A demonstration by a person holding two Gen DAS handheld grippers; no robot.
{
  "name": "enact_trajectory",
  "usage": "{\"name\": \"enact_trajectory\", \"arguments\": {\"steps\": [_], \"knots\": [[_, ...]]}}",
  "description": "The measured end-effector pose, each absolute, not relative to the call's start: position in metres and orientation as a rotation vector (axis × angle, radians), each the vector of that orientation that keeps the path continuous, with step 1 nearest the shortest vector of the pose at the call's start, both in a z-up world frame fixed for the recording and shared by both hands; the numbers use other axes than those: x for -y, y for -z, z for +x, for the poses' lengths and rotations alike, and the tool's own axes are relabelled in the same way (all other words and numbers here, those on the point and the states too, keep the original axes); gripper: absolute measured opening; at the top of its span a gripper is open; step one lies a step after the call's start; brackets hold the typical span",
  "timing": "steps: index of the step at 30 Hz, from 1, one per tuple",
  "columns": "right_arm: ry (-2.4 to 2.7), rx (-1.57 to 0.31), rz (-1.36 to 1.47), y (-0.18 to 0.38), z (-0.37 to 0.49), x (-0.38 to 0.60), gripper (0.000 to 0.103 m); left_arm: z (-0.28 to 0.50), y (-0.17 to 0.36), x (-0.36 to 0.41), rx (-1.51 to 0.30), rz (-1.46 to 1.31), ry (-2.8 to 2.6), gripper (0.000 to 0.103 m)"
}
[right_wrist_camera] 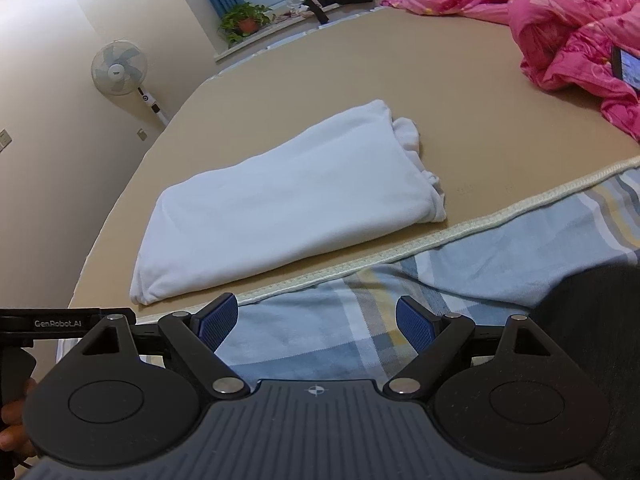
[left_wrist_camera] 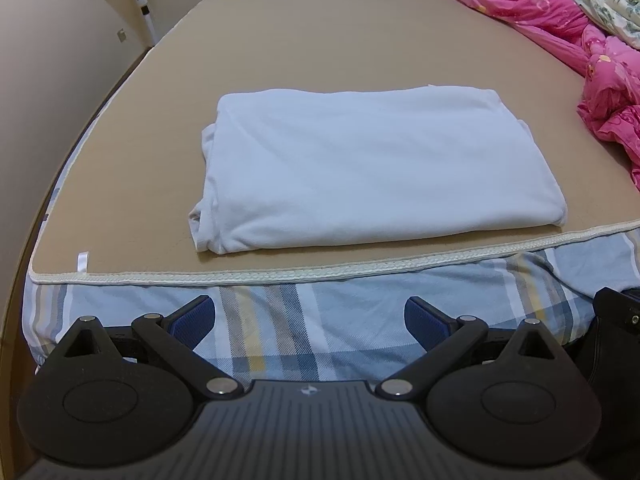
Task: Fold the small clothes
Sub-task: 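Pull both open tools back from the folded white shirt, then grasp the shirt's folded end with the right tool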
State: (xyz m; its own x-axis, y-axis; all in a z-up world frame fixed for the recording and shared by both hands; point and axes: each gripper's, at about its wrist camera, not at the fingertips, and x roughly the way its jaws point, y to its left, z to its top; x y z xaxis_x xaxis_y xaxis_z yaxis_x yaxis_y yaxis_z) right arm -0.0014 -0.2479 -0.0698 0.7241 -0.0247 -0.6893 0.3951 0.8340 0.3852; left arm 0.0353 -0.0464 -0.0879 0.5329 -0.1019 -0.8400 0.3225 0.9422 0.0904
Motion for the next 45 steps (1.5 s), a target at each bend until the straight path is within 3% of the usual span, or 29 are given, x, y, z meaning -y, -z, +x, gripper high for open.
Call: {"name": "enact_trajectory", "arguments": {"steps": [30, 45], "knots": [[0.472, -0.582, 0.787, 0.139, 0.035, 0.357, 0.090, 0.103, 0.113, 0.018, -1.068, 0.158, 0.068, 0.102], [0.488, -0.674, 0.810, 0.175, 0.124, 0.398, 0.091, 0.172, 0.155, -0.002, -1.095, 0.207, -0.093, 0.102]]}}
